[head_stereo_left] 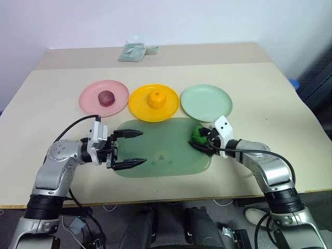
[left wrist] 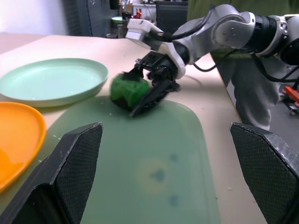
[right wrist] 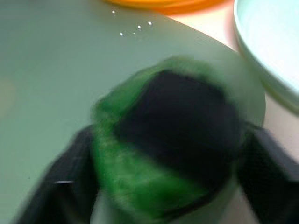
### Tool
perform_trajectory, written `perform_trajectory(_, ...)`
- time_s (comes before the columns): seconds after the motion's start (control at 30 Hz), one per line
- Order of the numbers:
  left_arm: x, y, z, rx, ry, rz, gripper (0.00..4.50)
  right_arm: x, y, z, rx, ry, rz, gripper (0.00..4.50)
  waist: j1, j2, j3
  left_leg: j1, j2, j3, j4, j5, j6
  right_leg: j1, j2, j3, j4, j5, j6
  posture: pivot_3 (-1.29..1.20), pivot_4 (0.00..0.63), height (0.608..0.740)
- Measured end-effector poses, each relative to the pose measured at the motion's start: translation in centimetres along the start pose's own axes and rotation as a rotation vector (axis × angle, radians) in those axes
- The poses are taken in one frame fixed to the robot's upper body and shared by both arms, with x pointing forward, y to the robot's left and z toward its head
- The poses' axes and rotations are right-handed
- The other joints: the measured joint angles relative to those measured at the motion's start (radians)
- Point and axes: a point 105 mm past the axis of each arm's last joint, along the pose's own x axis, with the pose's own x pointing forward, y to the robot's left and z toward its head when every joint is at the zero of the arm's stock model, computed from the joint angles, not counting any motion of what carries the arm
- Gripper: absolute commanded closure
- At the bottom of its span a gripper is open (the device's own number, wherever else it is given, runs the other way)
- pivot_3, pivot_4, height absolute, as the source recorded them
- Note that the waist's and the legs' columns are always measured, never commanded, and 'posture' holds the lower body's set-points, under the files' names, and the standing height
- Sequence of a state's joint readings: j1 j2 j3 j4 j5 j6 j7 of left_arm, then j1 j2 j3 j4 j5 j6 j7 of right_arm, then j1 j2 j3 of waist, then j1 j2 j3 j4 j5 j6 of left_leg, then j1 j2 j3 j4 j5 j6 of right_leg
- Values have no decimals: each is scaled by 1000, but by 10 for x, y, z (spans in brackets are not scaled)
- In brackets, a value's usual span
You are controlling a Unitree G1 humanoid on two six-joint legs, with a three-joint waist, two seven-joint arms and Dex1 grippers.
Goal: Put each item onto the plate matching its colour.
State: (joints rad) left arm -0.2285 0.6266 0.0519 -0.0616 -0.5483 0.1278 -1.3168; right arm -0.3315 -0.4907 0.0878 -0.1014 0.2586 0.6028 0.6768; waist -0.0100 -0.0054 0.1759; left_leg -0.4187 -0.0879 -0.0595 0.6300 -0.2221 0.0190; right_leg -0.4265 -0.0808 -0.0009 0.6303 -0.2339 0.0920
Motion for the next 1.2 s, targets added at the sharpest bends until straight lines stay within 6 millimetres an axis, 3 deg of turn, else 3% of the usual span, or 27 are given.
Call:
perform_trajectory(0.17,-1,0,-4,-2,20,47,0,2,-4,16,8,-69,-26,2236,0,0,0,0,0,0,0,0,0,0,0,0,0,0,0,0,150,740)
perform_trajectory(0.3,1,11,-9,7,42,153,0,4,-11,48,-16,-170,-50,2236,0,0,0,0,0,0,0,0,0,0,0,0,0,0,1,0,150,740)
perform_trajectory(0.4,6,26,-14,8,51,309,0,9,-25,77,-49,-242,-96,2236,2,0,0,0,0,0,0,0,0,0,1,0,0,0,1,0,150,740)
perform_trajectory(0.47,10,37,-15,13,53,403,0,16,-42,85,-60,-257,-159,2236,2,0,0,0,-1,0,1,0,0,0,1,0,1,1,1,0,150,740)
perform_trajectory(0.63,24,49,-15,7,17,535,0,36,-92,75,-36,-209,-333,2236,-2,0,0,0,-1,0,0,0,0,0,1,0,1,1,1,0,150,740)
perform_trajectory(0.77,33,54,-14,20,6,582,0,46,-115,55,-7,-151,-415,2236,-4,0,0,0,-1,1,0,0,0,0,2,0,1,1,1,0,150,740)
perform_trajectory(0.87,31,55,-14,32,12,603,0,47,-123,45,13,-127,-443,1299,-5,0,0,0,-1,1,0,1,0,0,2,0,1,1,1,0,150,740)
perform_trajectory(0.93,29,57,-15,38,10,617,0,48,-124,43,8,-125,-445,346,-6,0,0,0,-1,1,0,1,0,0,2,0,1,1,1,0,150,740)
perform_trajectory(0.97,27,58,-16,37,10,630,0,48,-124,45,-1,-138,-443,87,-7,0,0,0,-1,1,0,1,0,0,2,0,1,1,1,0,150,740)
perform_trajectory(1.2,7,64,-26,38,14,733,0,34,-113,79,-106,-330,-357,87,-1,0,0,0,-1,0,0,0,0,0,1,0,2,1,1,0,150,740)
